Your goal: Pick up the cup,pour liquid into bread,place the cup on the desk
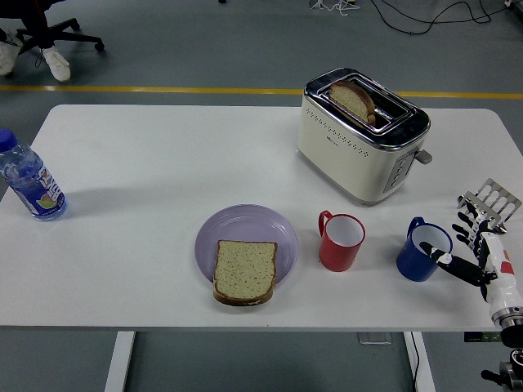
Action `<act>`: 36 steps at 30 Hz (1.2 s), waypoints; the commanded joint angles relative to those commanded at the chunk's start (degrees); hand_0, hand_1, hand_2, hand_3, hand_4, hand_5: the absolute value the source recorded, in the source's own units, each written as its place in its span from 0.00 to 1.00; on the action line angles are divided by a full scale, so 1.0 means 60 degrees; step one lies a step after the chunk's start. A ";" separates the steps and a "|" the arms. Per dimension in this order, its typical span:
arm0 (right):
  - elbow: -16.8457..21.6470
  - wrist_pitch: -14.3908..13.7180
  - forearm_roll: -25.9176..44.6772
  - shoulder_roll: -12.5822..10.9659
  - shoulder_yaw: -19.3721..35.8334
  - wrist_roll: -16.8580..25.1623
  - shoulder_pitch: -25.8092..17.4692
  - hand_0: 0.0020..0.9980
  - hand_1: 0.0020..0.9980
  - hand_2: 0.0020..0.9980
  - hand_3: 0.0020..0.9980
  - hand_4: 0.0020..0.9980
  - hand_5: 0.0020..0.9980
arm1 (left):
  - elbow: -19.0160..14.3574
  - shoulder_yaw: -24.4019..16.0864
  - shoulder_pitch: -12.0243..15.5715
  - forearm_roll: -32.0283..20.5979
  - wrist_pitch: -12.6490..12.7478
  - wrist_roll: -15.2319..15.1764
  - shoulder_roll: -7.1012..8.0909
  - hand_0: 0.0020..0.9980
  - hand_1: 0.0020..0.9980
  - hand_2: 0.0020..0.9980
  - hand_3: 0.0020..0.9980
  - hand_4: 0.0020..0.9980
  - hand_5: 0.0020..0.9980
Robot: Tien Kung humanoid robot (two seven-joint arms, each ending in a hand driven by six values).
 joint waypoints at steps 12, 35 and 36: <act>0.0051 0.0005 0.0000 0.0007 -0.0006 -0.0019 -0.0029 0.90 0.87 0.94 1.00 1.00 0.22 | 0.0001 -0.0008 -0.0004 -0.0009 0.0002 -0.0004 -0.0008 0.63 0.61 0.66 0.55 0.37 0.99; -0.0438 -0.0324 -0.0042 0.0163 -0.0551 0.0011 -0.0005 0.90 0.86 0.94 1.00 1.00 0.22 | -0.0006 0.0103 -0.0024 -0.0047 -0.0009 -0.0002 -0.0008 0.63 0.62 0.66 0.55 0.38 1.00; -0.0509 -0.0348 -0.0016 0.0191 -0.0600 0.0026 0.0039 0.90 0.86 0.94 1.00 1.00 0.22 | -0.0006 0.0116 -0.0026 -0.0054 -0.0010 -0.0002 -0.0008 0.63 0.62 0.66 0.55 0.38 1.00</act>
